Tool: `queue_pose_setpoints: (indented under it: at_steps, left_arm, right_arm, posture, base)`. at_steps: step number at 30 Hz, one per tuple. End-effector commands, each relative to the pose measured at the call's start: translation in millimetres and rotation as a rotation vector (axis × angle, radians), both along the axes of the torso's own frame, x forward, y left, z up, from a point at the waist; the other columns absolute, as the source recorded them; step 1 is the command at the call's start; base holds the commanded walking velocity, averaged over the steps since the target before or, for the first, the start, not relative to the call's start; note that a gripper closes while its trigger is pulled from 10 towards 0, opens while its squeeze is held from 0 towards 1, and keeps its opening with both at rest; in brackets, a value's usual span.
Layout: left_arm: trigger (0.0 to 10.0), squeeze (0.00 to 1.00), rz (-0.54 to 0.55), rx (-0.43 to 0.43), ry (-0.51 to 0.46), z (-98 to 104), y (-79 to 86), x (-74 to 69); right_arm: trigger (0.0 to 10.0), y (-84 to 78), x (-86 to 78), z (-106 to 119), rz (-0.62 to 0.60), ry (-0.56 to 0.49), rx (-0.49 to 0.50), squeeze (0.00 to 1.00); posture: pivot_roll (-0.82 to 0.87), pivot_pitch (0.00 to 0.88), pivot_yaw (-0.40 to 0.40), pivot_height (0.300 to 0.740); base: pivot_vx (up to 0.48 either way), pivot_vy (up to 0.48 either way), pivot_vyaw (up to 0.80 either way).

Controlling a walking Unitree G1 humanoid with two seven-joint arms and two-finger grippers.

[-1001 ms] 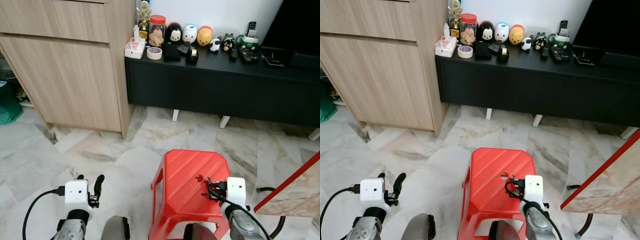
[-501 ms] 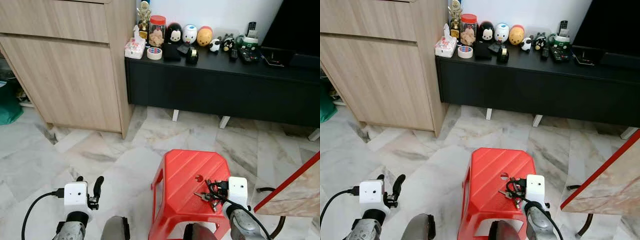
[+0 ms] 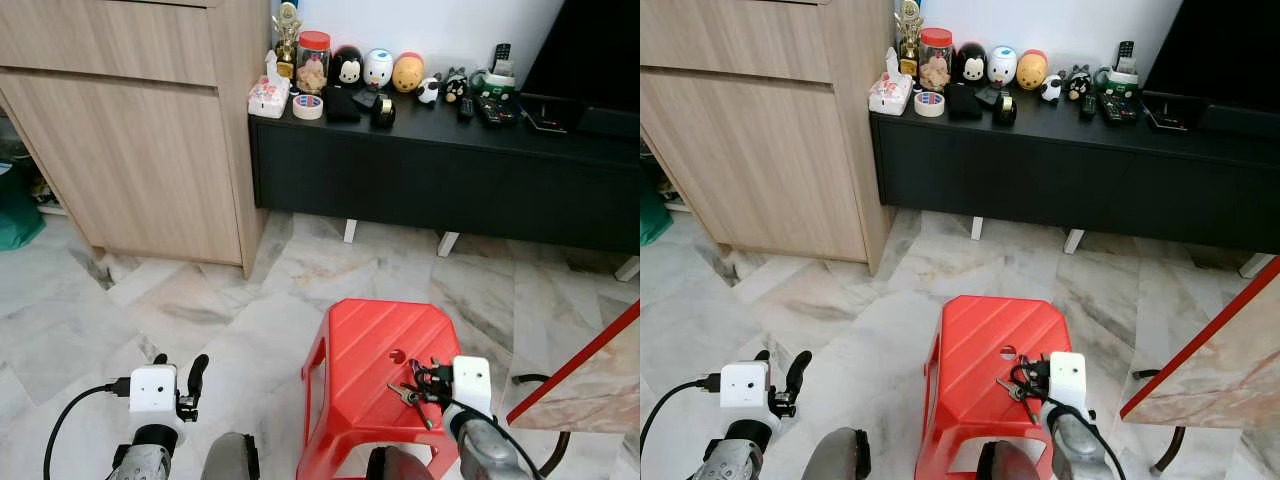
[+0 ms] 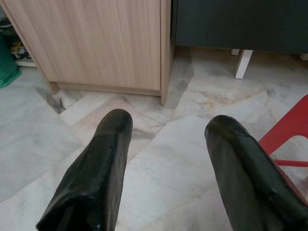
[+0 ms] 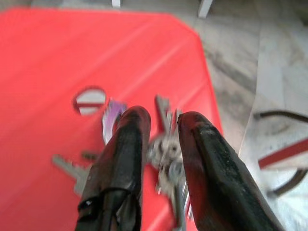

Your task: Hang keys on a hook

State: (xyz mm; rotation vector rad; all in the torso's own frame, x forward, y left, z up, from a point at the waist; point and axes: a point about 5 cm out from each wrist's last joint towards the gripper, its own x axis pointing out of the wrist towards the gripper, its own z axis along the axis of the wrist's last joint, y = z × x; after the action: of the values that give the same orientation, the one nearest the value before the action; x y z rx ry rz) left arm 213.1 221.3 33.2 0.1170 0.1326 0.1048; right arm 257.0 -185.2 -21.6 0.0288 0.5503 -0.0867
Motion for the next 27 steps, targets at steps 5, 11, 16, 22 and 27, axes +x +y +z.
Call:
queue_pose_setpoints:
  at_steps: [5,11,16,22,27]
  left_arm:
    - [10.0,0.0,0.003,-0.001,0.02,-4.0,0.0,-3.0]
    - [10.0,0.0,0.005,-0.004,0.038,-7.9,-0.1,-5.5]
    - [10.0,0.0,0.006,-0.003,0.04,-8.0,0.2,-6.4]
    - [10.0,0.0,0.009,0.0,0.04,-7.7,2.8,-6.8]
    - [10.0,0.0,0.009,-0.001,0.04,-7.7,2.4,-7.2]
  right_arm:
    - [10.0,-12.1,12.7,12.7,-0.002,-0.065,0.022,1.0]
    - [10.0,-6.5,12.7,12.1,0.068,-0.065,0.041,0.13]
    - [10.0,2.6,3.5,1.0,0.288,0.027,-0.02,0.0]
    - [10.0,-5.5,9.8,4.2,0.464,0.092,-0.119,0.0]
    - [10.0,-8.7,18.8,11.8,0.512,0.088,-0.152,0.0]
  posture:
    - [0.12,0.038,-0.112,0.625]
    - [0.12,0.038,-0.113,0.625]
    - [0.12,0.04,-0.111,0.625]
    - [0.12,0.04,-0.113,0.625]
    - [0.12,0.039,-0.113,0.625]
  base:
    - [0.0,0.0,0.0]
    - [0.0,0.0,0.0]
    - [0.0,0.0,0.0]
    - [0.0,0.0,0.0]
    - [0.0,0.0,0.0]
